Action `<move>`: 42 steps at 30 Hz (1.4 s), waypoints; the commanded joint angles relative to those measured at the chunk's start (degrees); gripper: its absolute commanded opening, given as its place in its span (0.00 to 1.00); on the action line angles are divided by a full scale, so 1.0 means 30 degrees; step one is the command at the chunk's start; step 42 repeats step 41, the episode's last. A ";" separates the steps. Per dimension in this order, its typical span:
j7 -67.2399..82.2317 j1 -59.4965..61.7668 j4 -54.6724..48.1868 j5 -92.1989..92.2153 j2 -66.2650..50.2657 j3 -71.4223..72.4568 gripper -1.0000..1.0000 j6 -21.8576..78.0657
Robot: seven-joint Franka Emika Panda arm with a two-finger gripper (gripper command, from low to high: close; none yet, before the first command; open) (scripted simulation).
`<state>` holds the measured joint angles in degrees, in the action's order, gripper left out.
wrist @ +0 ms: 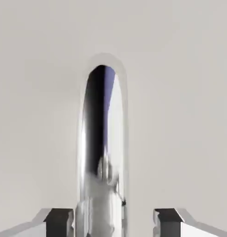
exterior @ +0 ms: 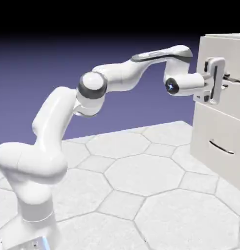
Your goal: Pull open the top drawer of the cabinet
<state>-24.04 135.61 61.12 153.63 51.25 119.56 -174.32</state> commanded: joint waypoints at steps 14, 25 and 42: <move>0.4213 -0.8156 0.9670 0.3516 -0.3063 -0.5877 0.00 0.3025; 0.0930 -1.2859 1.4133 0.2367 -0.1193 -1.0425 0.00 0.4726; 0.3033 -1.9385 1.9100 0.3788 -0.1474 -1.5918 0.00 0.5417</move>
